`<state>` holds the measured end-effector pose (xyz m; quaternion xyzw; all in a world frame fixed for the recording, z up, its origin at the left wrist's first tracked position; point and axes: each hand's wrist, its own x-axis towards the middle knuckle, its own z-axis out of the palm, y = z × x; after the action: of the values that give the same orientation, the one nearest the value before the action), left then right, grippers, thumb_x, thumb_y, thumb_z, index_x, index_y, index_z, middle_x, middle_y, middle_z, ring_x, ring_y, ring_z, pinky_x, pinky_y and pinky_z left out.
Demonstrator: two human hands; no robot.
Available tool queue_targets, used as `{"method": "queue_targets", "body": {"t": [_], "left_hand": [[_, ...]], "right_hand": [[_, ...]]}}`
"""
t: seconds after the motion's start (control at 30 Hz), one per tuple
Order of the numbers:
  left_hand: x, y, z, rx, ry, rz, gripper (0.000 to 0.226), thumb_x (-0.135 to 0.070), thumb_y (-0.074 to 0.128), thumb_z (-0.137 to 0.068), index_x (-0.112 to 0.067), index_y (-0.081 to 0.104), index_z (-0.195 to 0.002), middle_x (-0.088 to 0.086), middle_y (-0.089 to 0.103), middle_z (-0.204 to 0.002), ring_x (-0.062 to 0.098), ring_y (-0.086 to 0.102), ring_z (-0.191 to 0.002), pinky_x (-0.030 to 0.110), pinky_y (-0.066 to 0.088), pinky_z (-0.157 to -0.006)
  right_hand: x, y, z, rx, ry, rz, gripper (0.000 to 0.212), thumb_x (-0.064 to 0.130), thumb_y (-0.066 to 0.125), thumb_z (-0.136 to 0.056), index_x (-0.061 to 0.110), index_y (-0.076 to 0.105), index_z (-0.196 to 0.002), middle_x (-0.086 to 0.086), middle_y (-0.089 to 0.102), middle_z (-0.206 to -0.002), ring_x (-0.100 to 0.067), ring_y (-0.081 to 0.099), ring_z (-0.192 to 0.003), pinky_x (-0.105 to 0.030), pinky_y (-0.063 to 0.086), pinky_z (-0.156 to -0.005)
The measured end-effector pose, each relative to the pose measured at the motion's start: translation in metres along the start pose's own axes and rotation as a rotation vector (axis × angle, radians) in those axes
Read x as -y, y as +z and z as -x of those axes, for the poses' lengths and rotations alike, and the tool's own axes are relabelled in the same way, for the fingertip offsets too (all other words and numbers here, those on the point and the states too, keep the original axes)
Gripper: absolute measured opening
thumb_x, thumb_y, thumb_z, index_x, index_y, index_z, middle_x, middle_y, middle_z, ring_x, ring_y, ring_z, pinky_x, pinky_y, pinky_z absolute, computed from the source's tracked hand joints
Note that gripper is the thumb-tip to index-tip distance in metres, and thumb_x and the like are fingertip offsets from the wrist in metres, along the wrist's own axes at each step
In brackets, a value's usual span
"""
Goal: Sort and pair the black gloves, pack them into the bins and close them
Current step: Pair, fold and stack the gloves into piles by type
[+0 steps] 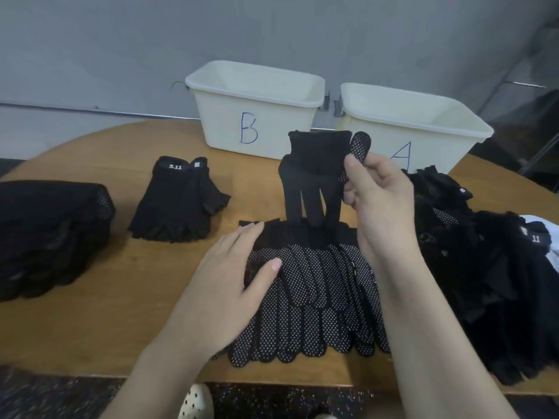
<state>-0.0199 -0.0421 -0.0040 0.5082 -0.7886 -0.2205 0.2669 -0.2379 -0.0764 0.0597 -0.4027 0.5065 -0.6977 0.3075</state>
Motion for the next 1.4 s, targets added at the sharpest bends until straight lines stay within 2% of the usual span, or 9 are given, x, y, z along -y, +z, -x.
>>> {"method": "queue_targets", "body": {"t": [0.2, 0.47, 0.7, 0.83, 0.97, 1.1, 1.23, 1.3, 1.4], "left_hand": [[-0.003, -0.019, 0.018, -0.195, -0.099, 0.634, 0.049, -0.057, 0.050, -0.101, -0.037, 0.055, -0.146, -0.027, 0.061, -0.139, -0.011, 0.053, -0.129, 0.023, 0.046, -0.112], [-0.004, -0.038, 0.035, -0.319, -0.115, 1.092, 0.030, -0.039, 0.074, -0.089, -0.036, 0.073, -0.119, -0.006, 0.074, -0.123, 0.014, 0.069, -0.119, 0.027, 0.058, -0.092], [0.002, -0.040, 0.039, -0.369, -0.212, 1.108, 0.004, -0.024, 0.075, -0.091, -0.024, 0.078, -0.089, 0.006, 0.078, -0.104, 0.022, 0.074, -0.104, 0.039, 0.060, -0.089], [0.002, -0.041, 0.041, -0.429, -0.269, 1.202, 0.019, -0.031, 0.070, -0.096, -0.020, 0.075, -0.082, 0.010, 0.077, -0.104, 0.021, 0.074, -0.100, 0.038, 0.060, -0.086], [0.001, -0.043, 0.040, -0.471, -0.296, 1.214, 0.029, -0.030, 0.064, -0.102, -0.023, 0.075, -0.077, 0.007, 0.077, -0.097, 0.021, 0.072, -0.095, 0.040, 0.059, -0.086], [0.001, -0.041, 0.038, -0.431, -0.265, 1.228, 0.023, -0.030, 0.063, -0.103, -0.019, 0.076, -0.087, 0.011, 0.075, -0.103, 0.026, 0.071, -0.103, 0.047, 0.057, -0.097], [-0.003, -0.038, 0.037, -0.355, -0.213, 1.222, 0.019, -0.034, 0.065, -0.098, -0.018, 0.076, -0.097, 0.007, 0.075, -0.108, 0.024, 0.071, -0.109, 0.046, 0.057, -0.101], [-0.006, -0.038, 0.037, -0.343, -0.209, 1.214, 0.015, -0.035, 0.068, -0.093, -0.024, 0.078, -0.097, 0.004, 0.076, -0.111, 0.021, 0.070, -0.112, 0.046, 0.054, -0.104], [-0.007, -0.038, 0.037, -0.341, -0.214, 1.213, 0.019, -0.033, 0.072, -0.087, -0.029, 0.080, -0.104, 0.005, 0.075, -0.119, 0.023, 0.067, -0.121, 0.046, 0.048, -0.110]], "right_hand": [[0.008, 0.024, 0.041, 0.265, 0.098, -0.119, 0.009, 0.013, 0.067, -0.099, 0.018, 0.072, -0.093, -0.002, 0.062, -0.076, -0.010, 0.050, -0.066, -0.024, 0.042, -0.061], [0.006, 0.034, 0.084, 0.486, 0.098, 0.064, 0.014, 0.035, 0.070, -0.091, 0.022, 0.076, -0.090, -0.003, 0.064, -0.075, -0.012, 0.056, -0.070, -0.025, 0.047, -0.065], [0.010, 0.020, 0.089, 0.508, 0.042, 0.141, 0.012, 0.027, 0.072, -0.095, 0.020, 0.074, -0.085, 0.002, 0.064, -0.071, -0.012, 0.056, -0.068, -0.029, 0.047, -0.069], [0.015, 0.006, 0.085, 0.582, 0.048, 0.084, 0.021, 0.036, 0.071, -0.085, 0.020, 0.078, -0.096, -0.007, 0.067, -0.082, -0.021, 0.056, -0.076, -0.037, 0.047, -0.076], [0.016, -0.008, 0.082, 0.732, 0.069, 0.026, 0.025, 0.019, 0.056, -0.089, 0.011, 0.077, -0.079, -0.015, 0.071, -0.103, -0.026, 0.059, -0.086, -0.034, 0.046, -0.071], [0.013, -0.011, 0.084, 0.607, 0.069, 0.092, 0.035, 0.039, 0.058, -0.088, 0.011, 0.077, -0.078, -0.014, 0.073, -0.098, -0.026, 0.062, -0.084, -0.037, 0.047, -0.070], [0.009, -0.005, 0.087, 0.463, 0.075, 0.317, 0.036, 0.061, 0.061, -0.082, 0.032, 0.078, -0.096, 0.004, 0.075, -0.100, -0.019, 0.068, -0.093, -0.039, 0.055, -0.084], [0.007, -0.002, 0.087, 0.476, 0.112, 0.344, 0.029, 0.059, 0.061, -0.090, 0.036, 0.077, -0.101, 0.012, 0.076, -0.105, -0.006, 0.069, -0.095, -0.036, 0.055, -0.087], [0.007, 0.004, 0.088, 0.598, 0.282, 0.337, 0.040, 0.060, 0.058, -0.097, 0.027, 0.078, -0.106, 0.005, 0.078, -0.105, -0.013, 0.073, -0.097, -0.037, 0.057, -0.088]]}}
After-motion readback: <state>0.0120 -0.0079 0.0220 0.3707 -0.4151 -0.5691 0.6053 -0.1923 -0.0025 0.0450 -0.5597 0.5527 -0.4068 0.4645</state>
